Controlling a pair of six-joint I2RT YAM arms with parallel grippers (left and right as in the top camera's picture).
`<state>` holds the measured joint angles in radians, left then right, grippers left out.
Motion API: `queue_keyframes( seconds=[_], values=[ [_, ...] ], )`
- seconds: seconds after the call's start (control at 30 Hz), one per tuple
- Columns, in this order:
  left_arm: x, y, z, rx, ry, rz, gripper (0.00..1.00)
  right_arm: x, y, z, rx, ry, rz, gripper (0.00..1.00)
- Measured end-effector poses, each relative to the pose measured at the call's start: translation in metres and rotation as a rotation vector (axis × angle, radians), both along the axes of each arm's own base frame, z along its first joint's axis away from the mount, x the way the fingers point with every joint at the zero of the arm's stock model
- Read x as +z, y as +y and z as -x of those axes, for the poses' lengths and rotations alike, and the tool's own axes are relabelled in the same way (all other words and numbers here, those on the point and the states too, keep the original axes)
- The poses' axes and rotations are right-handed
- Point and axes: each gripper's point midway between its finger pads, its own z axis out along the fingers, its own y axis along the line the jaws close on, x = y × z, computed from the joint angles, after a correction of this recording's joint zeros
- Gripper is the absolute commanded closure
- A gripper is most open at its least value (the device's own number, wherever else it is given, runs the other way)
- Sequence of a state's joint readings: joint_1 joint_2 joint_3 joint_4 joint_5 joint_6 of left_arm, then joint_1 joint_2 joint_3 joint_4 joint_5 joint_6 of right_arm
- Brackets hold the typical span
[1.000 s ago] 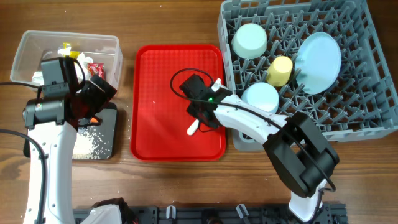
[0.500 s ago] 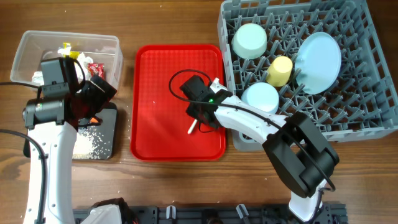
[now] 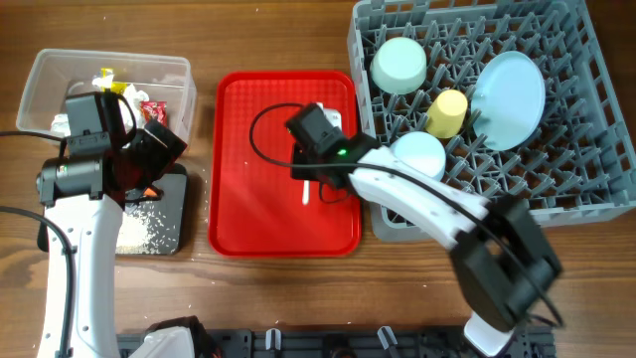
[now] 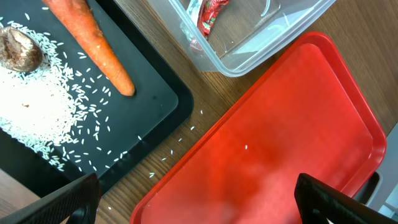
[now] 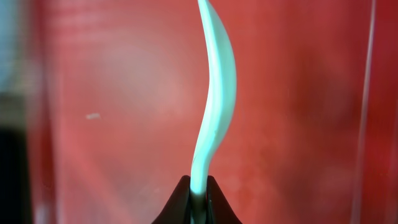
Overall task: Sort waste into correct bins and load items into the dishwasher rack
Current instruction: 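Insert the white spoon upright into the rack with right gripper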
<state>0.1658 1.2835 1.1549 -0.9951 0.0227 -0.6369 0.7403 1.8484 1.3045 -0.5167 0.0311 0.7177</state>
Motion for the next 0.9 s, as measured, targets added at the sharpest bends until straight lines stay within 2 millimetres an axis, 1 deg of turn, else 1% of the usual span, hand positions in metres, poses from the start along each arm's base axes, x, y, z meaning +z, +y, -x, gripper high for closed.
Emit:
queue_keyframes(
  seconds=[0.07,0.1,0.13,0.2,0.23,0.27,0.3,0.33,0.4,0.5,0.6,0.63,0.73,0.77,0.83,0.9],
  values=[
    [0.000,0.000,0.000,0.000,0.000,0.000,0.00,0.045,-0.001,-0.002,0.127,-0.123,-0.003,0.96],
    [0.000,0.000,0.000,0.000,0.000,0.000,0.00,0.061,-0.005,-0.003,0.169,-0.166,0.006,0.96],
    [0.000,0.000,0.000,0.000,0.000,0.000,0.00,0.076,-0.016,-0.001,0.199,-0.200,0.033,0.96],
    [0.000,0.000,0.000,0.000,0.000,0.000,0.00,0.100,-0.045,-0.001,0.214,-0.256,0.105,0.96],
    [0.000,0.000,0.000,0.000,0.000,0.000,0.00,0.119,-0.073,-0.005,0.192,-0.302,0.164,0.96],
    [0.000,0.000,0.000,0.000,0.000,0.000,0.00,0.130,-0.094,-0.008,0.166,-0.327,0.211,0.96],
    [0.000,0.000,0.000,0.000,0.000,0.000,0.00,0.142,-0.129,-0.010,0.120,-0.350,0.292,0.96],
    [0.000,0.000,0.000,0.000,0.000,0.000,0.00,0.152,-0.156,-0.012,0.081,-0.366,0.355,0.96],
    [0.000,0.000,0.000,0.000,0.000,0.000,0.00,0.160,-0.194,-0.012,0.068,-0.368,0.458,0.96],
    [0.000,0.000,0.000,0.000,0.000,0.000,0.00,0.162,-0.257,-0.018,0.056,-0.329,0.632,0.96],
    [0.000,0.000,0.000,0.000,0.001,0.000,0.00,0.154,-0.294,-0.023,0.024,-0.274,0.701,0.96],
    [0.000,0.000,0.000,0.000,0.000,0.000,0.00,0.148,-0.306,-0.025,0.010,-0.245,0.717,0.96],
    [0.000,0.000,0.000,0.000,0.000,0.000,0.00,0.125,-0.334,-0.030,-0.017,-0.149,0.738,0.96],
    [0.000,0.000,0.000,0.000,0.000,0.000,0.00,0.113,-0.340,-0.029,-0.019,-0.103,0.735,0.96],
    [0.000,0.000,0.000,0.000,0.000,0.000,0.00,0.094,-0.347,-0.031,-0.014,-0.043,0.725,0.96],
    [0.000,0.000,0.000,0.000,0.000,0.000,0.00,0.077,-0.346,-0.033,0.007,0.002,0.715,0.96]
  ],
)
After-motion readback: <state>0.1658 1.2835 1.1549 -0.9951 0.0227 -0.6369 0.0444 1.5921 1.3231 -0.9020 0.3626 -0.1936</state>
